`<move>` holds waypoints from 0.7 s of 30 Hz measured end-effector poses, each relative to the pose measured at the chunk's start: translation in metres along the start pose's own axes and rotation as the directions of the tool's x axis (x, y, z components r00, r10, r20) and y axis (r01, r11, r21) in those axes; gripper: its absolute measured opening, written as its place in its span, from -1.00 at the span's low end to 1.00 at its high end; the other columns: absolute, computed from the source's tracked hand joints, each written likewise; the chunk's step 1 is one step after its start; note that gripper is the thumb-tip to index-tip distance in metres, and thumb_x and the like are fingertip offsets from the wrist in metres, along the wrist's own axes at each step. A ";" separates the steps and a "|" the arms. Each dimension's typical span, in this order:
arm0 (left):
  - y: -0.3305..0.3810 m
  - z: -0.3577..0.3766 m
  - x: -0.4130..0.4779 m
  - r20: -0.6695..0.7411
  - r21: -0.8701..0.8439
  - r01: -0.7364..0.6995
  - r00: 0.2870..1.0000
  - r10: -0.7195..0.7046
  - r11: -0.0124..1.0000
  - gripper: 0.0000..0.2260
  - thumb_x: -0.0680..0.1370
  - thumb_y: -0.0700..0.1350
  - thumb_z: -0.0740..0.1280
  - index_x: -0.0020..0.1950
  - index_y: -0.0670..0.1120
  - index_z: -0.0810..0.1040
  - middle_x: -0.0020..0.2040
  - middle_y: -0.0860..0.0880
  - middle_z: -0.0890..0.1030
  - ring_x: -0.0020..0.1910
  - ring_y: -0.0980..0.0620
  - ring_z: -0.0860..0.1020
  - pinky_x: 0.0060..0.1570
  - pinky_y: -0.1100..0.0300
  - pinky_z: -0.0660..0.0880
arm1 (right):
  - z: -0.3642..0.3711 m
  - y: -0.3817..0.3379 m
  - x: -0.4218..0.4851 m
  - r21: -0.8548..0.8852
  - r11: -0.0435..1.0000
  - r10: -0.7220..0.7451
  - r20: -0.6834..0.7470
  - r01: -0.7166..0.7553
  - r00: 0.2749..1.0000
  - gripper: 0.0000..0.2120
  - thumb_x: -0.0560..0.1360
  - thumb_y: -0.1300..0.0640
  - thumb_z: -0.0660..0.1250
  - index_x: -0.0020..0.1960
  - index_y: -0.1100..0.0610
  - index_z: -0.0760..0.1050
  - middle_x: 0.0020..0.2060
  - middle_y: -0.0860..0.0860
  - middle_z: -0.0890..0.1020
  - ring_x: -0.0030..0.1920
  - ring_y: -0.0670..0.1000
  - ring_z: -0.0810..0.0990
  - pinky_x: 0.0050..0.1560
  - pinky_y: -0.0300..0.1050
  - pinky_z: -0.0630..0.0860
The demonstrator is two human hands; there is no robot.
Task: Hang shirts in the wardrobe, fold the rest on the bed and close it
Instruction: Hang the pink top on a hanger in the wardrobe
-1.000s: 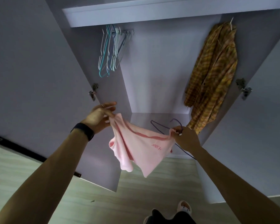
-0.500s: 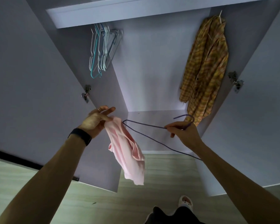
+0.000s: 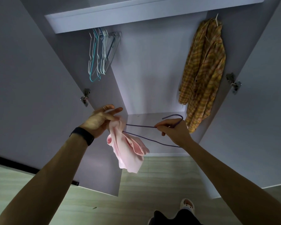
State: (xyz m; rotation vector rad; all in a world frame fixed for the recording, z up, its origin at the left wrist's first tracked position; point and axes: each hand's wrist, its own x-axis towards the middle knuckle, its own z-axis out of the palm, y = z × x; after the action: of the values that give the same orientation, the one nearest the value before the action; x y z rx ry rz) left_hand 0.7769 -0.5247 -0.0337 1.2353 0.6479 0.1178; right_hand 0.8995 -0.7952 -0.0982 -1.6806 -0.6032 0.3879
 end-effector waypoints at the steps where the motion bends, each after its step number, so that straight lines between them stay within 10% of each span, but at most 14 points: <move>1: 0.004 -0.001 -0.002 -0.033 0.029 0.000 0.999 0.001 1.000 -0.61 0.43 -0.56 0.26 0.00 -0.08 0.47 0.15 -0.08 0.69 -0.01 -0.05 0.69 -0.07 0.18 0.64 | -0.002 -0.002 0.003 0.005 1.000 -0.014 -0.004 0.014 1.000 -0.89 0.47 0.36 0.44 -0.14 0.22 0.72 -0.46 -0.04 0.65 -0.43 -0.10 0.59 -0.30 -0.31 0.53; 11: 0.011 0.021 -0.018 -0.003 -0.065 0.031 1.000 -0.031 0.997 -0.57 0.44 -0.60 0.22 0.10 -0.13 0.47 0.07 -0.11 0.71 -0.02 -0.13 0.71 -0.20 0.14 0.64 | 0.018 -0.013 0.012 -0.018 0.999 -0.030 0.079 0.032 0.996 -0.83 0.43 0.35 0.47 -0.20 0.10 0.72 -0.47 -0.01 0.65 -0.42 -0.09 0.60 -0.29 -0.32 0.50; 14: 0.008 0.030 -0.020 -0.039 0.278 0.043 0.999 -0.034 0.960 -0.67 0.47 -0.53 0.31 0.07 -0.15 0.55 0.14 -0.11 0.67 -0.01 -0.07 0.68 -0.19 0.17 0.64 | 0.031 -0.019 0.015 0.009 1.000 -0.021 0.053 0.020 0.998 -0.82 0.44 0.34 0.45 -0.23 0.09 0.71 -0.47 0.02 0.65 -0.41 -0.08 0.60 -0.25 -0.30 0.51; 18: 0.005 0.018 -0.025 -0.072 0.798 0.024 0.996 0.056 0.603 -0.77 0.53 -0.36 0.35 0.06 -0.06 0.63 0.12 0.00 0.63 0.13 -0.04 0.58 0.12 0.07 0.59 | 0.029 -0.018 0.019 -0.013 1.000 -0.014 0.039 0.015 0.999 -0.79 0.45 0.34 0.44 -0.26 0.08 0.70 -0.48 -0.06 0.63 -0.43 -0.12 0.59 -0.28 -0.31 0.52; 21: 0.000 0.021 -0.034 0.101 0.992 -0.110 0.988 0.119 0.066 -0.76 0.60 -0.12 0.28 0.21 0.09 0.62 0.15 0.07 0.62 0.20 -0.01 0.53 0.12 0.23 0.40 | 0.027 -0.019 0.022 0.015 0.999 0.033 0.024 -0.033 0.999 -0.82 0.45 0.32 0.43 -0.25 0.11 0.71 -0.47 0.04 0.62 -0.40 -0.09 0.57 -0.23 -0.19 0.53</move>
State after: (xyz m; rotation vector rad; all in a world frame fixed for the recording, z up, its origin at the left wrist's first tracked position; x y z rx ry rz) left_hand 0.7600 -0.5562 -0.0162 2.7246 0.6047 -0.2881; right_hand 0.8986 -0.7581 -0.0830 -1.6745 -0.5892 0.4361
